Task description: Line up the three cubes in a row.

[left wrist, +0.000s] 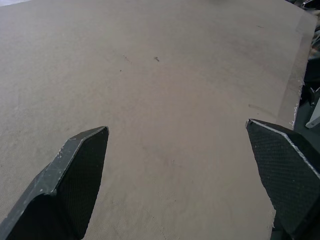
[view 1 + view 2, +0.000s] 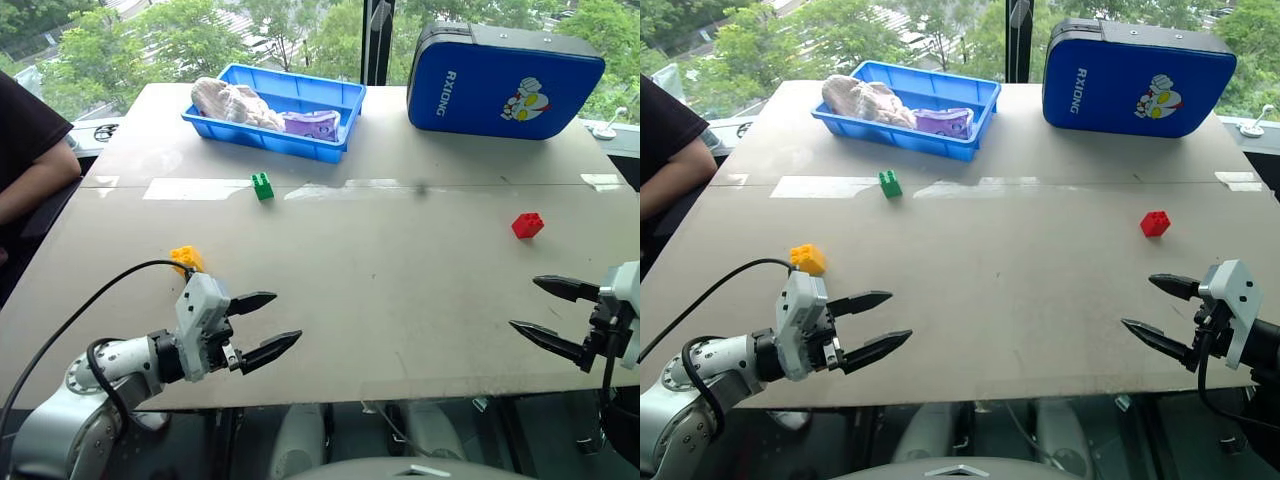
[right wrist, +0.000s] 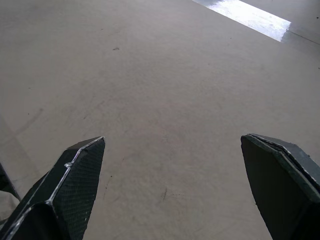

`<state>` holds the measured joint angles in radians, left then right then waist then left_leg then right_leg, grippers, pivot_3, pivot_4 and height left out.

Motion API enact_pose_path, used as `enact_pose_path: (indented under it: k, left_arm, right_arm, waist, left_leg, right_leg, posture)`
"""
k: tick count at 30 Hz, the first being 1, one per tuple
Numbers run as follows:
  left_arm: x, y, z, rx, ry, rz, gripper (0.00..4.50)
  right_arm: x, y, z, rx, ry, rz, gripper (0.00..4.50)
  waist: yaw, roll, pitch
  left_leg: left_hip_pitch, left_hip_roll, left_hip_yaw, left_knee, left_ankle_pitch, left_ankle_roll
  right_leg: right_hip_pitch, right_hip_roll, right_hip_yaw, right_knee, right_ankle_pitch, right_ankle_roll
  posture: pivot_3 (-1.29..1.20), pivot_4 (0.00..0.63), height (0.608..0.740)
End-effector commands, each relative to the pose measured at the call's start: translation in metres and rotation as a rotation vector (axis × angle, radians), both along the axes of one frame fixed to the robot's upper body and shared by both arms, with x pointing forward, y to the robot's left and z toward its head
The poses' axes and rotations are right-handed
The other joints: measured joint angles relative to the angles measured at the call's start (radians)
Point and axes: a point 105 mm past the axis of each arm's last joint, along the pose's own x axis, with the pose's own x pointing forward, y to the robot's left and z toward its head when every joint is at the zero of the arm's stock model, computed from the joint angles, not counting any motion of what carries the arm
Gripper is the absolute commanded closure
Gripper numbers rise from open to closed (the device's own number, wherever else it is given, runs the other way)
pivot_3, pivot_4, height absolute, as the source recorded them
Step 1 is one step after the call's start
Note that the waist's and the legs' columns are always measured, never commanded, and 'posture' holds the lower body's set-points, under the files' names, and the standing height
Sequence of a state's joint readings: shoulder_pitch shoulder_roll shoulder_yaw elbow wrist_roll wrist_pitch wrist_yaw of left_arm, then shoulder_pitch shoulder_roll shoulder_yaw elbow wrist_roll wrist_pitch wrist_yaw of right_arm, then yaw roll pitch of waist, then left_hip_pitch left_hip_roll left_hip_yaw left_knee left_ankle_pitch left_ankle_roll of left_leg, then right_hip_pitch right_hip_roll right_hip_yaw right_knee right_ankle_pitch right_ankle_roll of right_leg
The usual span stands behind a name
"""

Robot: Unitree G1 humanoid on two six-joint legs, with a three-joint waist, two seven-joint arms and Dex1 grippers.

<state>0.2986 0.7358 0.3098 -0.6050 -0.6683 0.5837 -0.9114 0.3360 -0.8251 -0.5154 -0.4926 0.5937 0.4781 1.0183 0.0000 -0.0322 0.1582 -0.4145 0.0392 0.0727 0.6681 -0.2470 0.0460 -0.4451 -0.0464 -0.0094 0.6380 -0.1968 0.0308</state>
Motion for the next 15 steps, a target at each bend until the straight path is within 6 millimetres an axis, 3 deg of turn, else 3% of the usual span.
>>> enact_pose_path:
  k: [1, 5, 10, 15]
  left_arm:
    - [0.007, -0.009, 0.017, -0.015, -0.075, -0.001, 0.00]
    - [0.029, -0.035, 0.042, -0.094, -0.156, 0.004, 0.00]
    - [0.040, -0.075, 0.068, -0.134, -0.227, -0.125, 0.00]
    - [0.043, -0.097, 0.079, -0.153, -0.265, -0.209, 0.00]
  right_arm:
    - [0.006, 0.005, 0.010, 0.000, -0.063, -0.038, 0.03]
    - [0.034, 0.017, 0.022, 0.043, -0.083, -0.184, 0.03]
    - [0.090, -0.014, 0.034, -0.107, -0.042, -0.524, 0.03]
    - [0.131, -0.038, 0.036, -0.089, 0.116, -0.746, 0.03]
  waist:
    - [0.002, 0.000, 0.000]
    - [0.013, 0.000, 0.000]
    - [0.012, 0.000, 0.000]
    - [0.012, 0.000, 0.000]
  left_leg:
    - [0.000, 0.000, 0.000, 0.000, 0.000, 0.000]
    - [0.001, 0.000, -0.001, 0.003, 0.000, 0.000]
    - [0.001, -0.001, 0.002, 0.003, 0.001, 0.001]
    - [-0.001, -0.004, 0.001, 0.001, 0.001, 0.001]
  right_leg:
    - [0.000, 0.000, 0.000, 0.000, 0.000, 0.000]
    - [0.001, 0.000, 0.000, 0.001, 0.000, 0.000]
    - [0.001, 0.000, 0.002, 0.002, 0.001, 0.000]
    - [0.000, 0.003, 0.003, 0.001, 0.003, -0.005]
  posture:
    - [0.00, 0.150, 0.740]
    - [0.00, 0.150, 0.740]
    - [0.00, 0.150, 0.740]
    - [0.00, 0.150, 0.740]
